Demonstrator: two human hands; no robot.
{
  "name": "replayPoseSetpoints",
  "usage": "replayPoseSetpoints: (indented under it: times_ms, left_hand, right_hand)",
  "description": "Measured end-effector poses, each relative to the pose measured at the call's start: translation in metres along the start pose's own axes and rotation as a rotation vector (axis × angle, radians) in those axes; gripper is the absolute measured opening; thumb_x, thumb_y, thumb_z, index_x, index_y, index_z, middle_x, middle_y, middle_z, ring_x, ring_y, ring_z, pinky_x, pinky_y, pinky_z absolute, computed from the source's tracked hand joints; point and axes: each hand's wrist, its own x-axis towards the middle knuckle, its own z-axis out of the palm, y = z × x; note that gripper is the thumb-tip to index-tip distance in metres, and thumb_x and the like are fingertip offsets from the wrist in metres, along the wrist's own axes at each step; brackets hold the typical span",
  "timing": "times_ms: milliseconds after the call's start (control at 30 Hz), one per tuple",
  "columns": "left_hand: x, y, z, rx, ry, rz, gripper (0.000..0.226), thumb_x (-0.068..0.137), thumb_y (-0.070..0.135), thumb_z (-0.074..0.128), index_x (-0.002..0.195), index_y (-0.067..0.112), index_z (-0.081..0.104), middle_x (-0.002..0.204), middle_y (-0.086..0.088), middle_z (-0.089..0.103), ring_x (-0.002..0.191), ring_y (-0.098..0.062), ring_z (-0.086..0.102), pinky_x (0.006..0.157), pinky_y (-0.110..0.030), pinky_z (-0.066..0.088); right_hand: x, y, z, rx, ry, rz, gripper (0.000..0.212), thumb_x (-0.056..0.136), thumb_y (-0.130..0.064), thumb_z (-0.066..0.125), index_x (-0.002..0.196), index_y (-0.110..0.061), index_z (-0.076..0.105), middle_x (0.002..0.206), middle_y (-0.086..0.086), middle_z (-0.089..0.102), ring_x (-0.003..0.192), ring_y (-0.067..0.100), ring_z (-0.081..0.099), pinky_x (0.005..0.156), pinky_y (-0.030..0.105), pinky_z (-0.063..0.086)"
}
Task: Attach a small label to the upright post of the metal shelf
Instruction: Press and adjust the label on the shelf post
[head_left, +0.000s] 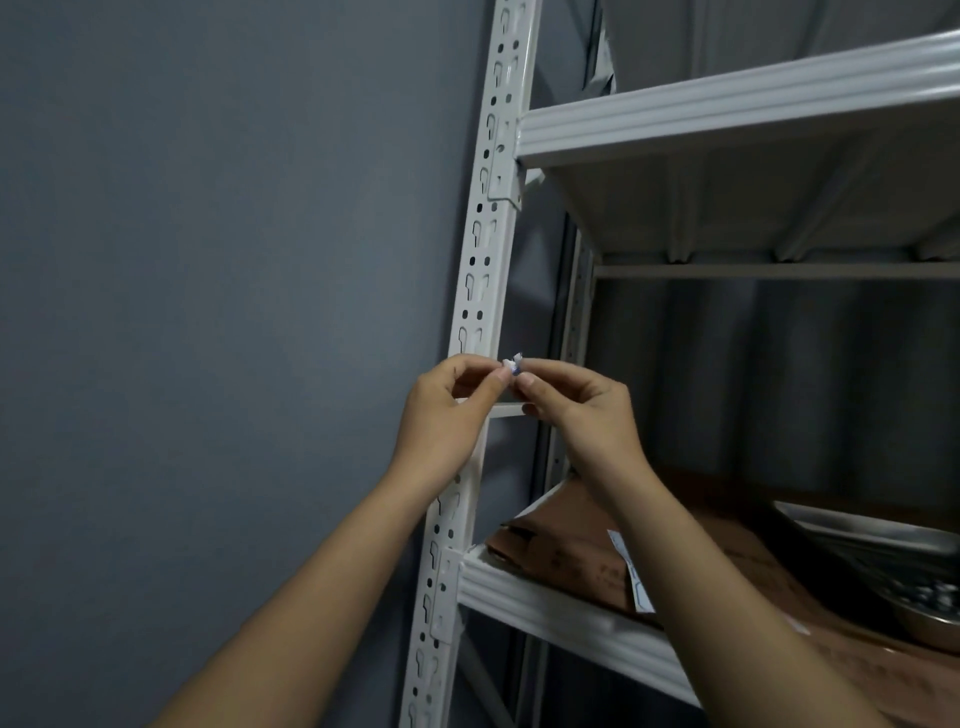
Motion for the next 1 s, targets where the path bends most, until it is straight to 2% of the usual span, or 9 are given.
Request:
replayPoseSetpoints:
  times_ms: [100,233,400,533,667,800,867,1000]
  left_hand:
    - [-0.013,0.005,-0.003,-0.002,-0.001,-0.026,0.014,0.089,0.019,0.062,0.08,0.028,0.068,0.074,0.015,0.07,0.074,0.004,0.064,0.067,-0.011,0.047]
    - [-0.032,0.005,-0.008,0.045,-0.037,-0.115,0.011,0.089,0.019,0.063,0.08,0.022,0.069,0.075,0.011,0.068,0.071,0.003,0.062,0.066,-0.011,0.045]
    - [-0.049,0.004,-0.017,0.136,-0.062,-0.145,0.016,0.087,0.016,0.063,0.074,0.024,0.068,0.07,0.012,0.066,0.07,0.0,0.06,0.071,-0.02,0.049]
    - [-0.056,0.006,-0.026,0.17,-0.069,-0.155,0.02,0.087,0.02,0.064,0.073,0.033,0.069,0.073,0.013,0.069,0.077,-0.006,0.065,0.079,-0.031,0.053]
    - [-0.062,0.007,-0.031,0.21,-0.048,-0.174,0.018,0.087,0.03,0.064,0.07,0.034,0.07,0.072,0.015,0.07,0.078,-0.004,0.066,0.078,-0.025,0.053]
    - [-0.064,0.007,-0.034,0.181,-0.016,-0.211,0.019,0.088,0.026,0.063,0.071,0.027,0.071,0.07,0.011,0.069,0.069,0.003,0.063,0.063,-0.013,0.046]
    - [-0.064,0.007,-0.034,0.17,-0.006,-0.212,0.018,0.088,0.025,0.063,0.073,0.025,0.072,0.069,0.011,0.069,0.066,0.005,0.061,0.058,-0.008,0.041]
    - [-0.064,0.009,-0.03,0.119,0.04,-0.213,0.018,0.087,0.022,0.064,0.07,0.027,0.069,0.067,0.013,0.068,0.067,0.003,0.061,0.061,-0.009,0.043]
  right_hand:
    - [-0.017,0.003,0.001,0.011,0.013,0.017,0.013,0.086,-0.008,0.066,0.097,-0.011,0.072,0.088,-0.001,0.074,0.081,0.003,0.069,0.068,0.015,0.053]
    - [-0.038,0.012,0.005,0.012,0.042,0.044,0.009,0.087,-0.012,0.067,0.093,-0.011,0.073,0.089,0.003,0.074,0.081,0.006,0.068,0.07,0.018,0.054]
    - [-0.053,0.016,0.012,0.063,0.02,0.153,0.009,0.082,-0.008,0.071,0.09,-0.004,0.072,0.086,0.003,0.072,0.077,0.004,0.066,0.071,0.018,0.053]
    - [-0.061,0.013,0.018,0.061,0.029,0.114,0.018,0.08,0.001,0.071,0.097,0.004,0.066,0.079,0.002,0.068,0.069,0.0,0.065,0.069,0.014,0.053]
    - [-0.066,0.013,0.024,-0.148,0.062,-0.052,0.022,0.079,0.0,0.073,0.099,-0.004,0.064,0.084,0.004,0.068,0.073,0.004,0.064,0.07,0.014,0.052]
    - [-0.075,0.016,0.029,-0.34,0.045,-0.245,0.03,0.082,-0.001,0.071,0.106,-0.017,0.066,0.084,-0.013,0.068,0.081,-0.002,0.065,0.075,0.01,0.049]
    - [-0.079,0.016,0.029,-0.315,0.035,-0.265,0.036,0.084,0.001,0.067,0.113,-0.02,0.065,0.089,-0.014,0.07,0.087,-0.002,0.067,0.081,0.012,0.051]
    - [-0.086,0.015,0.028,-0.125,0.043,-0.202,0.044,0.088,0.003,0.062,0.12,-0.027,0.057,0.096,-0.006,0.072,0.096,0.004,0.068,0.088,0.019,0.052]
